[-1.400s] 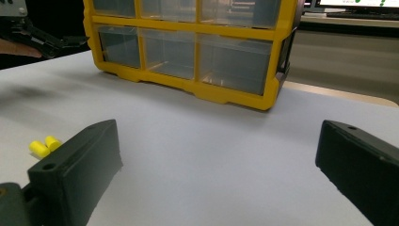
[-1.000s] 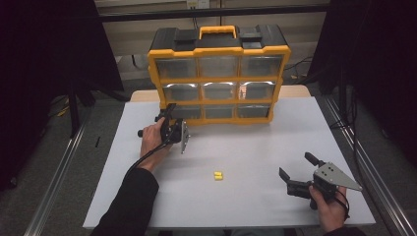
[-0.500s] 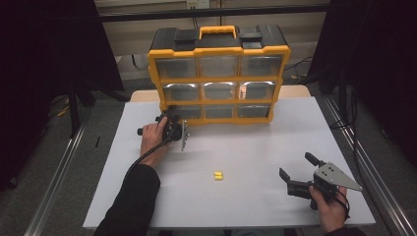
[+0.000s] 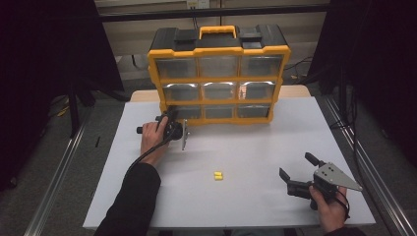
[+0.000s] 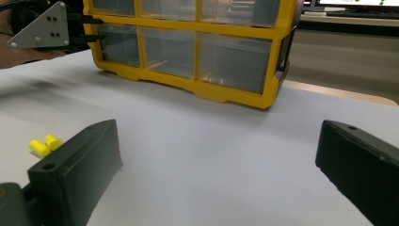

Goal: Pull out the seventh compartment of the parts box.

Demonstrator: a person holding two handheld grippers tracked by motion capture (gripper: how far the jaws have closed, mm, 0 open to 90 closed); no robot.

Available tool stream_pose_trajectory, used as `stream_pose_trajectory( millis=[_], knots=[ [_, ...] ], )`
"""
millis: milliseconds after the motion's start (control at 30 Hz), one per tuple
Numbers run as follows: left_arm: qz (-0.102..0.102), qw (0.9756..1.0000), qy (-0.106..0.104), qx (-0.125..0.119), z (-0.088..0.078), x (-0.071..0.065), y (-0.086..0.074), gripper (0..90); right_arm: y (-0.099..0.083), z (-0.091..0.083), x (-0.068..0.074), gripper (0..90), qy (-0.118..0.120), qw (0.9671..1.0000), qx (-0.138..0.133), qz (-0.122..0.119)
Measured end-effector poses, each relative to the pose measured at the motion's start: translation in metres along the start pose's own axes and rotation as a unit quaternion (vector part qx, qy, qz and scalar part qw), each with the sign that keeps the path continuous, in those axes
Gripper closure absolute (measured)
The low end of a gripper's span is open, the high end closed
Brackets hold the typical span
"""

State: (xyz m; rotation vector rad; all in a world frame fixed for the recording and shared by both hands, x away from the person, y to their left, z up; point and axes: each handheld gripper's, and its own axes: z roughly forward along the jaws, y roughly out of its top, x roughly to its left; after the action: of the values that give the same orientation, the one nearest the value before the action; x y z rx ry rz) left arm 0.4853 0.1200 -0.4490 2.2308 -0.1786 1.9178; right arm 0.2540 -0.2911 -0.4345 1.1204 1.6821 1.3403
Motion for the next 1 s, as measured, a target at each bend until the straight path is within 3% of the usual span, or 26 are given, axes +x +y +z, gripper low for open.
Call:
stream_pose_trajectory(
  millis=[100,133,167,233,267,367,1000],
  knots=[
    [0.011,0.9999,0.005,0.009,-0.0002,0.0016,0.0021,74.4,0.0000,0.0006,0.0002,0.2,-0.001,1.0000,-0.001,0.000],
    [0.000,1.0000,0.005,0.004,0.0006,-0.0003,0.0015,75.5,0.0001,0.0004,0.0004,0.3,-0.001,1.0000,-0.001,-0.001],
    [0.017,0.9998,0.005,0.010,0.0001,0.0010,0.0019,76.8,0.0001,0.0003,0.0004,0.3,-0.001,1.0000,0.000,-0.001],
    [0.023,0.9997,0.009,0.007,0.0000,0.0025,0.0015,77.6,0.0000,0.0004,0.0003,0.2,-0.001,1.0000,-0.001,0.000],
    [0.014,0.9999,0.008,0.003,0.0005,0.0008,0.0012,77.9,0.0000,0.0004,0.0003,0.2,-0.002,1.0000,-0.001,-0.001],
    [0.027,0.9996,0.008,0.005,0.0001,0.0011,0.0012,78.7,0.0001,0.0003,0.0004,0.3,-0.001,1.0000,-0.001,-0.001],
    [0.021,0.9997,0.006,-0.006,-0.0066,0.0045,0.0002,78.9,0.0004,-0.0003,0.0007,0.3,-0.002,1.0000,-0.002,-0.002]
  ],
)
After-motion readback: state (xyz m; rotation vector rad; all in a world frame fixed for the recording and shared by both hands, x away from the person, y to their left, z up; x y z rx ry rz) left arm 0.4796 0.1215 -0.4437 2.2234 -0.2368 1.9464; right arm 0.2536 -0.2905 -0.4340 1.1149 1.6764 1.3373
